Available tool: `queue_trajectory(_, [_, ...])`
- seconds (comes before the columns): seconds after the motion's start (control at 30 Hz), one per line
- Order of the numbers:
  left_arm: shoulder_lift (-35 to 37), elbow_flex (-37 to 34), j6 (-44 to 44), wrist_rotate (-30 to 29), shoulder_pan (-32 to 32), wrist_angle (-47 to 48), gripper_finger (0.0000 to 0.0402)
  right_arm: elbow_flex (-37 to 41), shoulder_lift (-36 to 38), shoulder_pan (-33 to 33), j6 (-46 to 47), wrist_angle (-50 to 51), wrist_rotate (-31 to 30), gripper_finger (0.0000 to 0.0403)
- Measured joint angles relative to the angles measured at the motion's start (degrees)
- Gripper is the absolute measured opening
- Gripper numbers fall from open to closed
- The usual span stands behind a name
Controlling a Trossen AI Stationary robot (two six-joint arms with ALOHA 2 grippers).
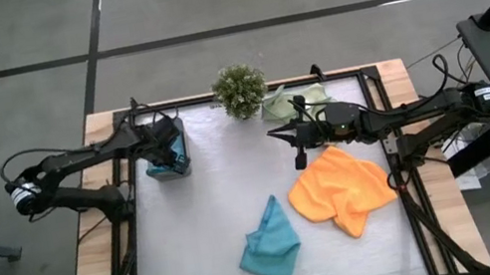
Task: Fold microfiber towels
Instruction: Put the blue microfiber cloth into the black bin
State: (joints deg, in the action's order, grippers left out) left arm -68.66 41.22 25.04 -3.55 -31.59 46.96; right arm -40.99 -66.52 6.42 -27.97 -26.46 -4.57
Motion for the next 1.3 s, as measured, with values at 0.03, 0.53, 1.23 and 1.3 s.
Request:
queue_trajectory(0.03, [-0.3, -0.2, 0.0, 0.0, 0.2, -0.6, 0.0008, 0.0, 0.0, 0.0, 0.0, 0.0, 0.0, 0.0009])
queue_trajectory(0.53, [-0.3, 4.3, -7.0, -14.2, 0.4, -2.0, 0.0008, 0.0, 0.0, 0.0, -0.1, 0.1, 0.0, 0.0009])
queue_trajectory(1.23, [-9.6, 0.9, -12.1, -19.8, -3.9, -16.5, 0.0008, 0.0, 0.0, 0.0, -0.5, 0.4, 0.0, 0.0009])
queue_trajectory(1.3, [-8.1, 1.9, -13.1, -19.9, -3.9, -15.4, 0.0008, 0.0, 0.0, 0.0, -0.5, 0.4, 0.0, 0.0009])
